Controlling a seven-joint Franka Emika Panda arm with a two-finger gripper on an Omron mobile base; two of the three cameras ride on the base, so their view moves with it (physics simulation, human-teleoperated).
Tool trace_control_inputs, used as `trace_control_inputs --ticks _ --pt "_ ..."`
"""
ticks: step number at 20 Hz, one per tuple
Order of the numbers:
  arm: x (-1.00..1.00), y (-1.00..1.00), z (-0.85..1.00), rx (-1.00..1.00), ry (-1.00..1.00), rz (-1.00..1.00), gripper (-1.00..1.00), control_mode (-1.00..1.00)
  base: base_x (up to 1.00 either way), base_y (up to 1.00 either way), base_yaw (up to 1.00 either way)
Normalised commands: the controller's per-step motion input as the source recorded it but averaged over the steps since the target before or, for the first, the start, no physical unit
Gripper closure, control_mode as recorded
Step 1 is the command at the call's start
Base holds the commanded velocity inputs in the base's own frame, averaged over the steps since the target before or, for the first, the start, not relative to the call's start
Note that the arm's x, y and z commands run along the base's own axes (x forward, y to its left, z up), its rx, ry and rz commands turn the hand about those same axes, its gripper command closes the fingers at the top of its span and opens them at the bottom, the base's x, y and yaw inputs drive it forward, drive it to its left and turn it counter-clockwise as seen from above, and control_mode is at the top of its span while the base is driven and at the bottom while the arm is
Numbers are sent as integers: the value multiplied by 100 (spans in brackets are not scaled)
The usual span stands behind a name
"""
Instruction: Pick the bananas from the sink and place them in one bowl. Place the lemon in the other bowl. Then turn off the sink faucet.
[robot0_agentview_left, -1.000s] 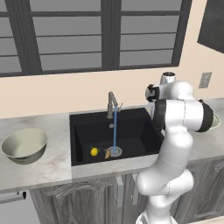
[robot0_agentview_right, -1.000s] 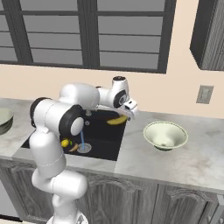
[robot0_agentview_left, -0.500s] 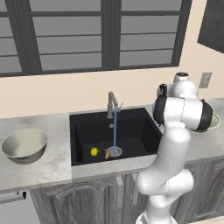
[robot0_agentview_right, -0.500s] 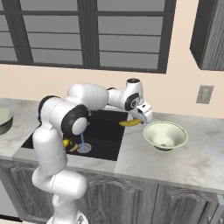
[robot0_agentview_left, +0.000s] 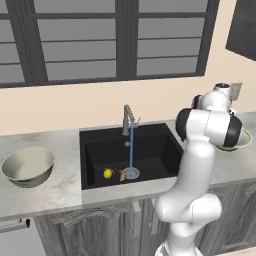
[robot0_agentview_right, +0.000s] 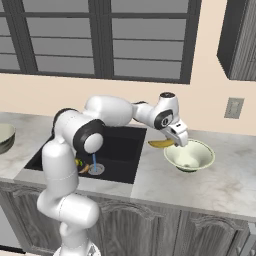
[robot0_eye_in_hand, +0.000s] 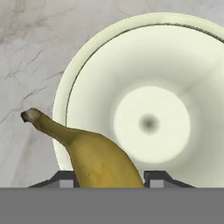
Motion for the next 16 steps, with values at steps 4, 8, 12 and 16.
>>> trace_control_inputs --ticks 4,8,12,16 --pt "-2 -48 0 0 0 -11 100 -100 0 0 0" --pt "0 -36 0 0 0 -8 100 -100 0 0 0" --pt "0 -33 -1 0 0 -8 100 -100 0 0 0" --pt "0 -32 -13 0 -4 -7 100 -100 0 0 0"
